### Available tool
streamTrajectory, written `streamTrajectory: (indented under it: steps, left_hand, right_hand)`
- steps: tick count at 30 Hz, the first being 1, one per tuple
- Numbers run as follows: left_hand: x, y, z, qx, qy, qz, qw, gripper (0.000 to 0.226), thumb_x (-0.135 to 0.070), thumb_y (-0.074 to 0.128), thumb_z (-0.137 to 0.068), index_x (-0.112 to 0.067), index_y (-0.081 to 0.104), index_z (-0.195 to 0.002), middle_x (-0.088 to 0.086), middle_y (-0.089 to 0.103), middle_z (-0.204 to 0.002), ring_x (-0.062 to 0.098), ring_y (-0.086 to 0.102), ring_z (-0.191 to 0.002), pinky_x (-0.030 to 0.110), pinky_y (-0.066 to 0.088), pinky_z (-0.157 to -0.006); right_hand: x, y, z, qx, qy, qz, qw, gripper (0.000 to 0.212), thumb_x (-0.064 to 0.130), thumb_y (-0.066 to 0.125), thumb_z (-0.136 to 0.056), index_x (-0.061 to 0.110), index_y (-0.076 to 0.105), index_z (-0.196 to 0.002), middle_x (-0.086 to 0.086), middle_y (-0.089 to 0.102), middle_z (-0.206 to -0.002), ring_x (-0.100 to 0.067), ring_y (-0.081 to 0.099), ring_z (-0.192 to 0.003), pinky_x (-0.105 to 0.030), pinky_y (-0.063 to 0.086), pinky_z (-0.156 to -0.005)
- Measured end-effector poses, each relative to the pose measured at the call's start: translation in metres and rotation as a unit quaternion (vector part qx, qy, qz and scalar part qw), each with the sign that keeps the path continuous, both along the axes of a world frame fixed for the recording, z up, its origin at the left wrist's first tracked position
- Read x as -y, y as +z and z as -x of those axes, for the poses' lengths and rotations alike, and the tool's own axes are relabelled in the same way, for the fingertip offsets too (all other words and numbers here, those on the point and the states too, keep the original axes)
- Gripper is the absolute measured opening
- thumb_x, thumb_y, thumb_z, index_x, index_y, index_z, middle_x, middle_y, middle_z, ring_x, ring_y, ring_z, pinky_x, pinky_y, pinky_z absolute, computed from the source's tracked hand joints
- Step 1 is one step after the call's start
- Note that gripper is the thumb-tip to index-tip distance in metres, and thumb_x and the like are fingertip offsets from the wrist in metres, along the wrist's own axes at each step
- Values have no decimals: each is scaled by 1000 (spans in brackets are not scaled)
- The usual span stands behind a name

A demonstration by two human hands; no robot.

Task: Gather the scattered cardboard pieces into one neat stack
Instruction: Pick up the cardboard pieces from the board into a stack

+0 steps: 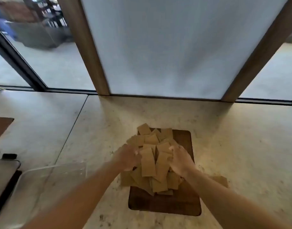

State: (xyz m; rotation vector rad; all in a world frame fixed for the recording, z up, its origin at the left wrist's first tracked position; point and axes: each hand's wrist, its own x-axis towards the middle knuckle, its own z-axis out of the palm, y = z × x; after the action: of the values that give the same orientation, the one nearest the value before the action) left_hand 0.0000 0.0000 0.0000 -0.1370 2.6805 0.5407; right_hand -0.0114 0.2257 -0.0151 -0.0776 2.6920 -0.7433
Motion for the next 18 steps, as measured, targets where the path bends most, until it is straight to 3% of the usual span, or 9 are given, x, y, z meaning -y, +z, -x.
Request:
streamTrajectory:
  steps: [2,5,8,10,12,14,18]
  left_hand:
    - [1,-23,-1,31,22,-24,999,29,-34,54,-100,-20,73,-118,6,75,-115,24,70,-99,36,59,-84]
    - [-3,-49,-11,54,64,-72,994,28,-33,55,-100,-19,75,-114,4,77,-111,22,72,-97,35,59,-82]
    - [-7,-68,-14,59,110,-132,983,24,-33,55,-102,-19,74,-100,4,76,-100,21,70,-89,36,57,-77]
    - [-8,-80,-18,71,125,-160,977,21,-36,53,-103,-24,70,-100,-1,73,-98,17,68,-83,30,53,-70]
    - [-9,-87,-20,64,132,-167,975,19,-39,51,-104,-25,65,-102,-6,68,-93,8,63,-77,23,46,-62]
    - [-11,-93,-21,61,148,-169,973,17,-41,52,-104,-26,59,-100,-11,60,-83,3,55,-71,23,39,-57]
    - [-15,-94,-19,44,185,-190,963,30,-50,51,-103,-25,53,-87,-3,61,-79,10,57,-69,26,40,-58]
  right_hand:
    - [5,-19,-3,-6,-88,-14,996,58,40,67,-97,16,47,-145,-9,49,-144,-26,63,-117,-27,46,-76]
    - [16,-45,-20,4,-183,-17,983,77,64,66,-88,13,44,-142,-11,51,-137,-28,62,-117,-29,47,-73]
    - [27,-63,-23,18,-204,-39,978,101,70,72,-78,11,35,-150,-12,54,-140,-31,60,-124,-39,55,-85]
    - [30,-70,-21,32,-203,-51,977,106,65,78,-76,10,32,-154,-13,53,-144,-34,59,-127,-44,56,-93]
    - [28,-75,-16,40,-212,-19,976,99,55,82,-79,11,35,-154,-12,53,-146,-34,56,-131,-46,52,-100]
    - [18,-77,-10,25,-229,28,973,76,45,79,-87,10,47,-147,-12,56,-140,-33,56,-128,-47,50,-102]
    - [5,-69,-6,-108,-288,85,948,31,27,60,-102,3,61,-121,-8,58,-114,-19,52,-98,-33,43,-83]
